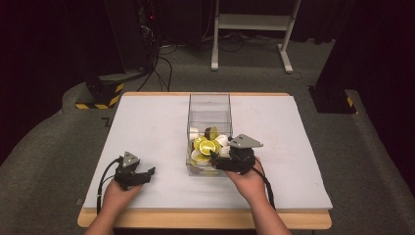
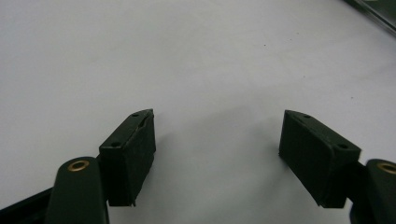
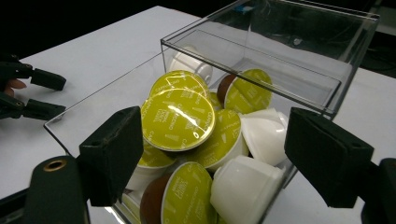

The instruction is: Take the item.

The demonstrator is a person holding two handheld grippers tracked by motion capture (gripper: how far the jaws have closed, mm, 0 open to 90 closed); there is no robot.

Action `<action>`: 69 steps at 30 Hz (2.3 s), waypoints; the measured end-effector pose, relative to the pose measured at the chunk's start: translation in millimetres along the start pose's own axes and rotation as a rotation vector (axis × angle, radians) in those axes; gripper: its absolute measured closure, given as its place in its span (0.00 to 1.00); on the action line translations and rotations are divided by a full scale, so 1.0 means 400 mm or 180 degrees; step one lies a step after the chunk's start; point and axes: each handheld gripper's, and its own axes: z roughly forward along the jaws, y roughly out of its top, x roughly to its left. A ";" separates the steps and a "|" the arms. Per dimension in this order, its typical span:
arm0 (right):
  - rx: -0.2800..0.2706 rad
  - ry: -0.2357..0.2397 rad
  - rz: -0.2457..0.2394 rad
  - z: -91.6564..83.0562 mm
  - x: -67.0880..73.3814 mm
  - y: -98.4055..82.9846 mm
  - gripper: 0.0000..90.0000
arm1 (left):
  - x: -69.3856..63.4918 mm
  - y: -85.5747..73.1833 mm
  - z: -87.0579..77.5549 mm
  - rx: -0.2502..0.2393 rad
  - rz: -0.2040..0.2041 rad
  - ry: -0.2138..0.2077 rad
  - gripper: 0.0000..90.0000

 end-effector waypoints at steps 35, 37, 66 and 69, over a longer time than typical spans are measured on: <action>0.0476 0.0026 -0.0256 0.110 0.046 0.026 0.31 | 0.000 0.000 0.000 0.0001 -0.0007 -0.0002 0.30; 0.0466 0.0021 -0.0239 0.110 0.045 0.026 0.32 | 0.000 0.000 0.000 0.0000 -0.0007 -0.0003 0.30; 0.0488 0.0031 -0.0123 0.106 0.045 0.023 0.42 | -0.001 0.000 0.000 -0.0010 -0.0020 -0.0001 0.30; 0.0486 0.0022 -0.0108 0.104 0.046 0.022 0.42 | -0.001 0.000 0.000 -0.0013 -0.0020 0.0001 0.30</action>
